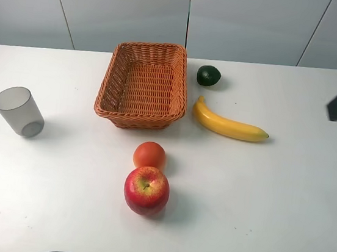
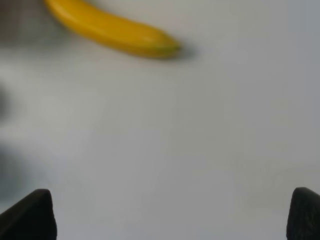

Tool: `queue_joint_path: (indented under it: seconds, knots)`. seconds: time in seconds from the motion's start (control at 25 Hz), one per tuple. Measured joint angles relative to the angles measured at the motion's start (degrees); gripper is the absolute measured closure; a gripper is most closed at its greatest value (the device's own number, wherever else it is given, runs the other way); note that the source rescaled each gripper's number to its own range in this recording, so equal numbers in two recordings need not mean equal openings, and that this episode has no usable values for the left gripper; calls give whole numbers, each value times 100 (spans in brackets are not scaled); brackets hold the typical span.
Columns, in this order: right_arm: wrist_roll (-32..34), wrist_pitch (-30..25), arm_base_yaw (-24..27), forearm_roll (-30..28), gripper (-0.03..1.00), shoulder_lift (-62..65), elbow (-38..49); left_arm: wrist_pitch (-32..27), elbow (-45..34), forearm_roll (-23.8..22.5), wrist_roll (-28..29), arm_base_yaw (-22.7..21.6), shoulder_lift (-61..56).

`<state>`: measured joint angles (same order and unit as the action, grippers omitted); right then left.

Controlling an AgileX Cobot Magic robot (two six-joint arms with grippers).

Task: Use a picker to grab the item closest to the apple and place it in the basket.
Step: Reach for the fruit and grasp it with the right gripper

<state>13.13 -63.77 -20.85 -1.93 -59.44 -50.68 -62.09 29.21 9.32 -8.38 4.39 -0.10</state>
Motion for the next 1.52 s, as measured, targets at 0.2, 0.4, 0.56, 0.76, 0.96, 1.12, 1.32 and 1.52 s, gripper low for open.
queue_joint_path:
  seconds: [0.2,0.4,0.56,0.76,0.96,1.12,1.32,1.52]
  knots:
    - [614,205,-1327,-151,-3,-1725,-648,0,0,0,0,0,0]
    - [848,357,-1977,-4,-3,-2979,-1109,0,0,0,0,0,0]
    - [1145,835,-2418,142,-3,-3515,-1184,0,0,0,0,0,0]
    - [1691,1548,-2730,154,-3,-3978,-1253,0,0,0,0,0,0]
    - [2012,1686,-3049,120,-3,-4475,-1745,0,0,0,0,0,0]
    - [2106,1720,-3251,134,-3,-4851,-2150,0,0,0,0,0,0]
    - [2390,1905,-3343,107,-3,-5211,-2234,0,0,0,0,0,0]
    - [2679,2119,-3429,-15,-3,-5396,-2245,0,0,0,0,0,0]
